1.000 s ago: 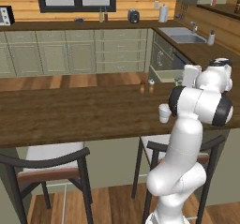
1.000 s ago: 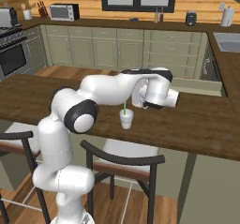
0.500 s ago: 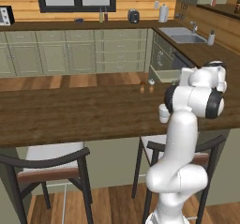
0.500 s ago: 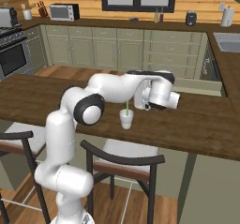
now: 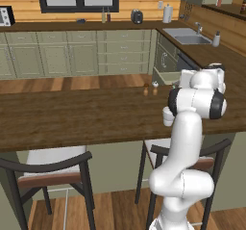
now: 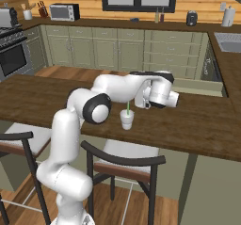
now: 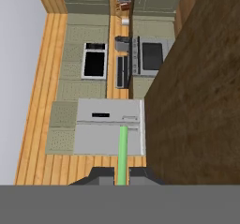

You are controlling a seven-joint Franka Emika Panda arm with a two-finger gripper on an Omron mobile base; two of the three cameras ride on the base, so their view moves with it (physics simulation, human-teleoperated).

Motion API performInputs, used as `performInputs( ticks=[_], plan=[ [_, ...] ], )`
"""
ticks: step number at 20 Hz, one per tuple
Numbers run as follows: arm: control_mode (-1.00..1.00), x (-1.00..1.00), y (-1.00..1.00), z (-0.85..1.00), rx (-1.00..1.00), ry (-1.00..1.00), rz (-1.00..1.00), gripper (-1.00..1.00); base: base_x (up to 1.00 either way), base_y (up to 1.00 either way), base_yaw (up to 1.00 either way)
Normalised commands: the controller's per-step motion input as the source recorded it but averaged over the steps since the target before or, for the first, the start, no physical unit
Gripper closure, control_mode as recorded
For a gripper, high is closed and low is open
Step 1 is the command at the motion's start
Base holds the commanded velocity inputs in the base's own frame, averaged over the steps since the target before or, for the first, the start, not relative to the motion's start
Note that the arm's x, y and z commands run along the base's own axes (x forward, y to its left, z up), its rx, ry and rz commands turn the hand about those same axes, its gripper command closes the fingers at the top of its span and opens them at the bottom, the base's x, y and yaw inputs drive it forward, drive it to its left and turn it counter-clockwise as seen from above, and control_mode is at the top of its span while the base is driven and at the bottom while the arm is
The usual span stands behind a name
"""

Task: Take a straw from the drawer in front and place it inside the glass cup on the dining counter.

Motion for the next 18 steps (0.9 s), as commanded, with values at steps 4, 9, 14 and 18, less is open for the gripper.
performInputs(
  ticks=[4,9,14,18],
  plan=[
    [-1.0,0.48,0.01,-0.05,0.0,0.0,0.0,1.0,0.0,0.0,0.0],
    [-1.0,0.33,0.0,-0.36,0.0,0.02,-0.01,1.0,0.0,0.0,0.0],
    [-1.0,0.21,0.0,-0.44,0.0,0.03,-0.02,1.0,0.0,0.0,0.0],
    [-1.0,0.25,-0.01,-0.29,0.0,0.0,-0.02,1.0,0.0,0.0,0.0]
  ],
)
